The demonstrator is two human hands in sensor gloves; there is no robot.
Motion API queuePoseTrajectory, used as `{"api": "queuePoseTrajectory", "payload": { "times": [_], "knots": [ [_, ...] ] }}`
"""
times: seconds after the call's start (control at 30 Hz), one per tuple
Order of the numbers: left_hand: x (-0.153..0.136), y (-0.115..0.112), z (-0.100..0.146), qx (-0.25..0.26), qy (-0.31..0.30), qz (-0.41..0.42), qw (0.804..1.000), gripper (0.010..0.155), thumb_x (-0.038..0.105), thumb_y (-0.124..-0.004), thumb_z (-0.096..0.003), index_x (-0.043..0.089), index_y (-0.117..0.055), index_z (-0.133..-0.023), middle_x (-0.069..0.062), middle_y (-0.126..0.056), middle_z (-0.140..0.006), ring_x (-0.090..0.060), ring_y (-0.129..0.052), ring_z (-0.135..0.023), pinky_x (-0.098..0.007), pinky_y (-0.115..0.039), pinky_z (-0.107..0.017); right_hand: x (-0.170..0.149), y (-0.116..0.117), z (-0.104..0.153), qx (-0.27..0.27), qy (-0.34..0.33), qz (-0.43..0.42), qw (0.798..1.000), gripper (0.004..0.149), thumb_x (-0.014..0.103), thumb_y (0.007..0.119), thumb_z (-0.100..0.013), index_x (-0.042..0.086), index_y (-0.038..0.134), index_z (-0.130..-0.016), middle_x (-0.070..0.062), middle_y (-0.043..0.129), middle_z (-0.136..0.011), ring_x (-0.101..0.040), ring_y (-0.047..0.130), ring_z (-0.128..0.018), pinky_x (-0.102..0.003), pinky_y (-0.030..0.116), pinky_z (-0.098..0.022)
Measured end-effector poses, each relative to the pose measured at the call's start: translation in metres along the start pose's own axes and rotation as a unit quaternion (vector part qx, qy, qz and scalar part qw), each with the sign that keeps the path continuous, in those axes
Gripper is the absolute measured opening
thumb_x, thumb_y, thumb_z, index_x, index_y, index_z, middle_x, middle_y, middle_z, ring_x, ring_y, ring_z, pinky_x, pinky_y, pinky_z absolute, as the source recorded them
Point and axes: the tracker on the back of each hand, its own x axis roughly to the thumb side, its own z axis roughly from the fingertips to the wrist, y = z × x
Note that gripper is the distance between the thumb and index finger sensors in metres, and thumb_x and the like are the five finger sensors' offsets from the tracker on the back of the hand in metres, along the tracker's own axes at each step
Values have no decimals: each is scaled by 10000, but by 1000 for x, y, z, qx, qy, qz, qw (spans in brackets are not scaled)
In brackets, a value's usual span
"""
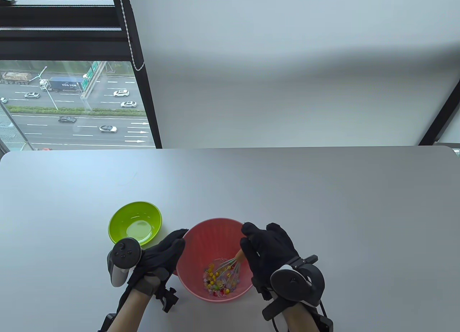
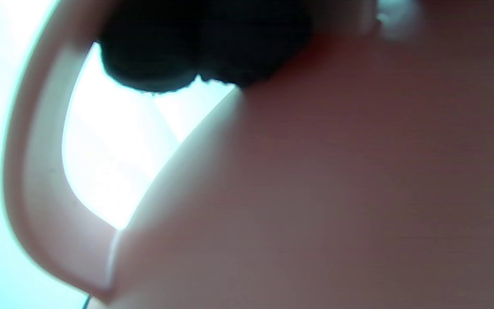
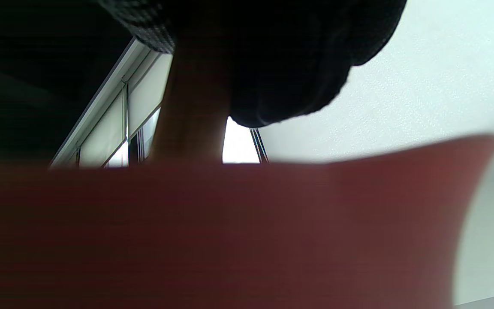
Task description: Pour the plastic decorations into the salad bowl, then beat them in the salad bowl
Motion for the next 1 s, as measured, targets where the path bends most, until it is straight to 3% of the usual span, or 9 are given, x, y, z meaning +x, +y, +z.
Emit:
{"api": "queuePoseTrajectory", "payload": {
  "times": [0.27, 1.0],
  "knots": [
    [0, 0, 0, 0, 0, 0, 1000, 667, 600, -592, -570, 108, -725, -1000, -6, -933, -412, -283, -946, -409, -577, -649, -685, 4, 9, 0, 19, 0, -9, 1000, 445, 525, 720, -557, 331, 658, -952, 70, 934, -765, -171, 1001, -506, -457, 666, -703],
    [0, 0, 0, 0, 0, 0, 1000, 668, 600, -592, -570, 106, -725, -1000, -6, -933, -413, -283, -945, -411, -578, -647, -686, 6, -2, 1, -22, -36, 82, 996, 418, 511, 672, -586, 356, 636, -972, 73, 916, -761, -178, 962, -507, -465, 637, -720]
  ]
}}
